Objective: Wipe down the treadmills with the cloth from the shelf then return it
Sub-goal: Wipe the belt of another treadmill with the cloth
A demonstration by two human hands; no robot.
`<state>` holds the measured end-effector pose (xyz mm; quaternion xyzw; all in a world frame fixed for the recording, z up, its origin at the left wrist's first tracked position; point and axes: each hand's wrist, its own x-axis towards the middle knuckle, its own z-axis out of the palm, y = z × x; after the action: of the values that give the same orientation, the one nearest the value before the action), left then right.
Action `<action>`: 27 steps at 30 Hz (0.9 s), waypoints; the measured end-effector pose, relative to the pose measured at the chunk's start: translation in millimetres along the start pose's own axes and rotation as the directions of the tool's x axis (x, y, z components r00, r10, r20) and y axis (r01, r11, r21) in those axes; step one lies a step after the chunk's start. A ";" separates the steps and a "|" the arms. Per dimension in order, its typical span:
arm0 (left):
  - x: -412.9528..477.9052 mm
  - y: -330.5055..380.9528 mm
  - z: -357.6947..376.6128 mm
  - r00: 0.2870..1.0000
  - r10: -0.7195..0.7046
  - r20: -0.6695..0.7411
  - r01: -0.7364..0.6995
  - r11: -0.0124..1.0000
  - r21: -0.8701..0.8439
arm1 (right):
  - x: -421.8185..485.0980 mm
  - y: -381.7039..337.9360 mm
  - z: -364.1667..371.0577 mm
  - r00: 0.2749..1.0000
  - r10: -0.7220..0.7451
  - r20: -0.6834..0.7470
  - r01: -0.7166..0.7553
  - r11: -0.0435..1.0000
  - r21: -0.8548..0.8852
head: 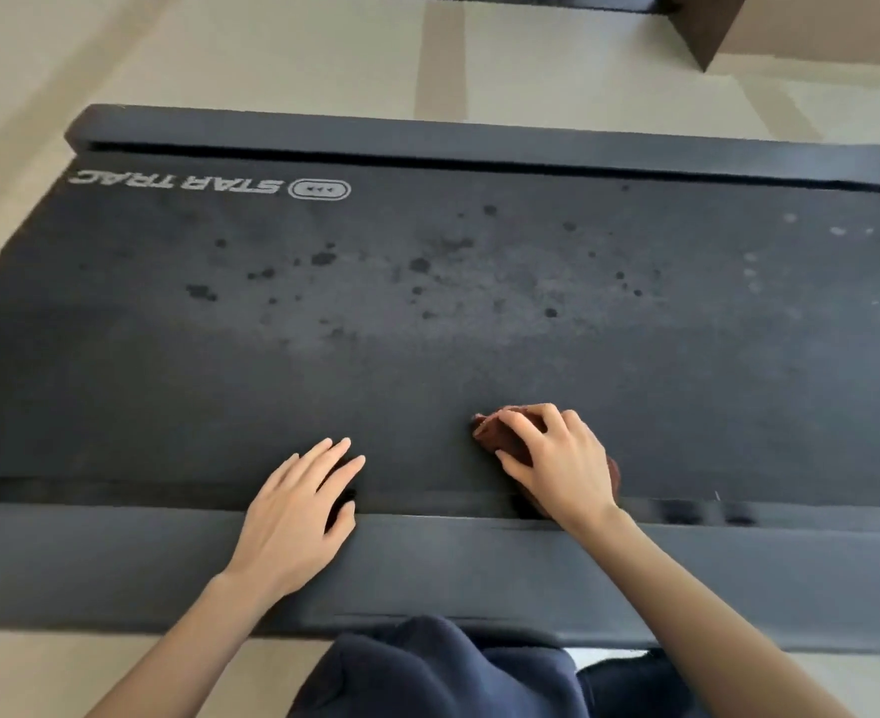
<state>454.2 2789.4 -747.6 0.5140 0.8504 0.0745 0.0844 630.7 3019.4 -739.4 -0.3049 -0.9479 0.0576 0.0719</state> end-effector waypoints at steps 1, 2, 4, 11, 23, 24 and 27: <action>-8.4 -10.7 -0.7 0.999 -0.033 -0.007 0.033 0.999 0.005 | 2.3 -9.0 -0.1 1.000 -0.023 0.019 0.023 1.000 0.015; -16.4 -22.1 -1.6 0.997 -0.071 -0.018 0.071 0.997 0.007 | 4.0 -17.5 0.2 0.998 -0.052 0.020 0.051 0.998 0.024; -32.7 -46.5 -3.7 0.990 -0.141 -0.032 0.141 0.990 0.015 | 9.5 -34.9 -0.3 0.995 -0.099 0.009 0.098 0.994 0.044; -52.8 -73.6 3.6 0.980 -0.192 -0.046 0.191 0.981 -0.022 | 22.2 -94.4 -10.9 0.974 -0.207 -0.090 0.216 0.971 0.106; -51.6 -87.4 6.1 0.990 -0.137 -0.040 0.131 0.983 -0.132 | 47.3 -174.4 -5.2 0.952 -0.303 -0.050 0.307 0.943 0.131; -52.6 -93.0 5.2 0.992 -0.119 -0.036 0.113 0.984 -0.138 | 50.4 -182.7 -0.8 0.948 -0.315 -0.045 0.318 0.940 0.122; -62.1 -132.1 -4.5 0.991 -0.131 -0.041 0.126 0.987 -0.099 | 61.6 -215.9 12.9 0.946 -0.321 -0.032 0.323 0.939 0.121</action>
<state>367.9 2673.3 -767.3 0.4514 0.8790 0.1219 0.0936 456.0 2880.4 -712.9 -0.1409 -0.9791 0.1025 0.1047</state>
